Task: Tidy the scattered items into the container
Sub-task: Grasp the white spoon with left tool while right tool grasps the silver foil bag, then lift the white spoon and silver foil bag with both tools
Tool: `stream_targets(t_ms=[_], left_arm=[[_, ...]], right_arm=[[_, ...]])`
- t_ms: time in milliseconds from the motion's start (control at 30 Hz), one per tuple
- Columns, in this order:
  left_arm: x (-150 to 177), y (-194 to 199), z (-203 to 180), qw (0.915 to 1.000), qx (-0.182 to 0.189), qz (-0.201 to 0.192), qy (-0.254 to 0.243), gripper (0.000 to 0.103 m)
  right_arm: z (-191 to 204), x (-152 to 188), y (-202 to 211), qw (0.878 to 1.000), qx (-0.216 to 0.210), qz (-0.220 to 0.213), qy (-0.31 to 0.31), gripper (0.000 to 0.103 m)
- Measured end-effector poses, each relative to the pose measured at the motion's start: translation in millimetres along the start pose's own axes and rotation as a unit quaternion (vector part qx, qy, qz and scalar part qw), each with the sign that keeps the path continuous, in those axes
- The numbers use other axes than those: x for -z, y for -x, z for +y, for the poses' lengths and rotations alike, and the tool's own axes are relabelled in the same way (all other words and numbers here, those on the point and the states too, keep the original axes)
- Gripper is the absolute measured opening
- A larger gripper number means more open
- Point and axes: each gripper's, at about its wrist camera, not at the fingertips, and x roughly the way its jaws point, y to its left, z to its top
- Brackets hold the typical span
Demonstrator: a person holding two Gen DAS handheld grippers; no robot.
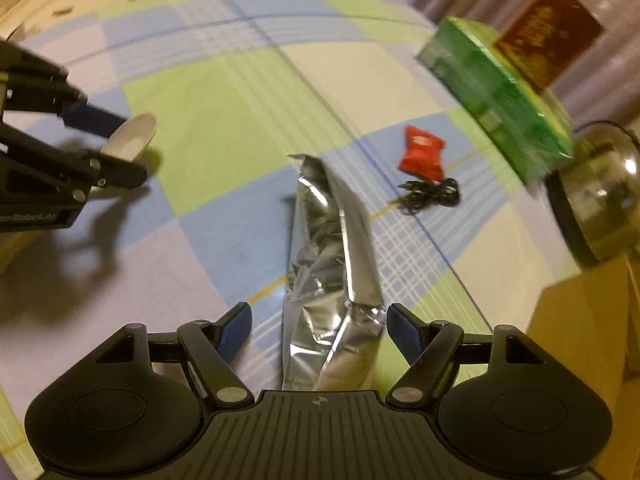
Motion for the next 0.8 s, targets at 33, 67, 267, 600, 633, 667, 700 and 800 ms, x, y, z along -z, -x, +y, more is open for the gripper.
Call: stream_targets(t_ms=[33, 67, 267, 600, 633, 667, 700, 800], left_arm=[[0, -1, -1, 1.0000, 0.001, -0.001, -0.002, 0.029], [0, -1, -1, 1.0000, 0.004, -0.001, -0.001, 0.029], [0, -8, 1, 0.9998, 0.020, 0.002, 0.004, 0.029], [-2, -10, -2, 0.9996, 0.027, 0.002, 0.003, 0.029], [-2, -9, -2, 0.9996, 0.028, 0.003, 0.002, 0.029], [-2, -9, -3, 0.9996, 0.028, 0.003, 0.002, 0.029], [-2, -8, -3, 0.9996, 0.029, 0.003, 0.002, 0.029], [-1, -5, -4, 0.9995, 0.032, 0.003, 0.001, 0.029]], right_arm=[[-1, 0, -4, 1.000, -0.005, 0.004, 0.002, 0.072], [-3, -1, -6, 1.000, -0.007, 0.006, 0.004, 0.072], [-20, -4, -15, 0.999, -0.036, 0.014, -0.016, 0.071], [-36, -4, -15, 0.997, -0.052, 0.026, -0.052, 0.044], [-35, -2, -13, 0.997, -0.050, 0.024, -0.056, 0.043], [-35, -1, -11, 0.997, -0.050, 0.021, -0.062, 0.043], [-34, 2, -9, 0.996, -0.050, 0.017, -0.070, 0.043], [-35, 9, -1, 0.994, -0.050, 0.004, -0.100, 0.043]])
